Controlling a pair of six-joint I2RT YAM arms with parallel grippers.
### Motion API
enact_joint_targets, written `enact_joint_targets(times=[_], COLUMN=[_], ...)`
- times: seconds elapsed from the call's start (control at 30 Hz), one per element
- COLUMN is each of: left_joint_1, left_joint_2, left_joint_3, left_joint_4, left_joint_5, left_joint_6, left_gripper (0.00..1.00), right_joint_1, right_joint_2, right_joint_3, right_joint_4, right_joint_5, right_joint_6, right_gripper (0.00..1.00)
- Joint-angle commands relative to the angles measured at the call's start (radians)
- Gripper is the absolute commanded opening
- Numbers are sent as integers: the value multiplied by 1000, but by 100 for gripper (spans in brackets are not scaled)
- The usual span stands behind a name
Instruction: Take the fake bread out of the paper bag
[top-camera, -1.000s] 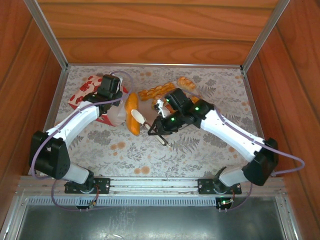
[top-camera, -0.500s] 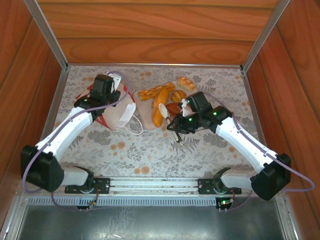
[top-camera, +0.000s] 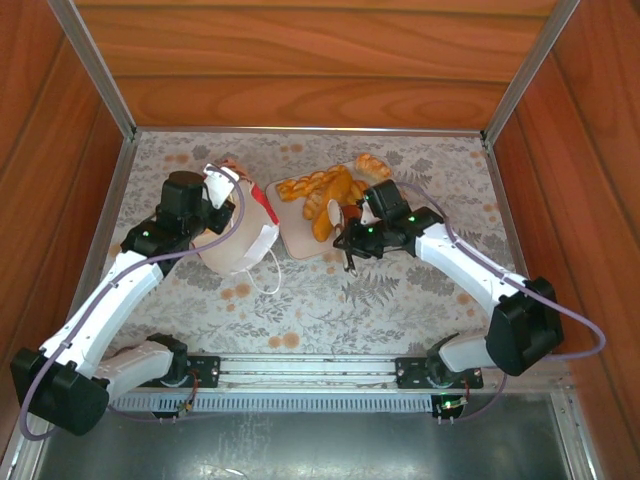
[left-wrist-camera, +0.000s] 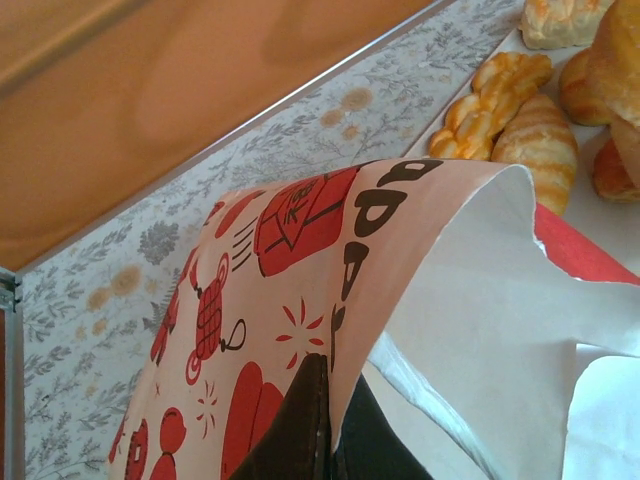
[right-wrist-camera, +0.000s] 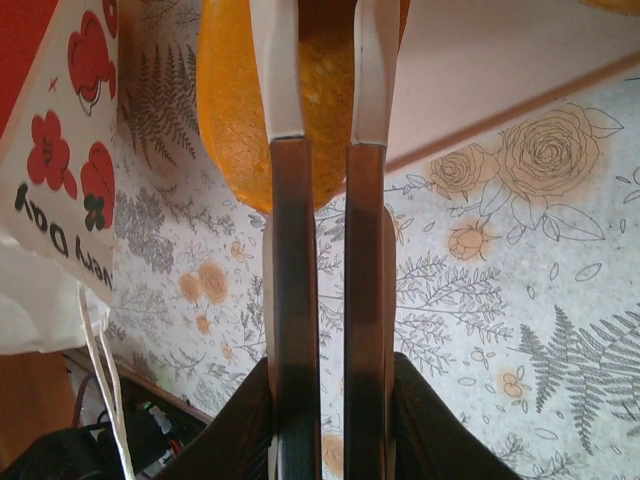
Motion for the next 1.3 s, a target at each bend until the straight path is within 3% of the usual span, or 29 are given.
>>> enact_joint_targets(times=[0.0, 0.17, 0.63, 1.0, 1.27], left_joint_1=[8, 8, 8, 8, 8], left_joint_2=[-5, 22, 44, 41, 44], left_joint_3=[1, 8, 24, 32, 28], left_joint_4=[18, 22, 21, 22, 26], left_joint_5=[28, 42, 54, 71, 89], left_joint_6=[1, -14, -29, -32, -29], left_gripper=[0, 0, 0, 0, 0], right_joint_1=[4, 23, 54, 52, 49], right_joint_2=[33, 73, 130, 38, -22], right_joint_3=[26, 38, 73, 88, 111], right_joint_4=[55, 46, 24, -76, -129], right_joint_5=[-5, 5, -11, 62, 92], right_joint_6=[25, 44, 36, 26, 4], right_gripper=[14, 19, 47, 53, 51])
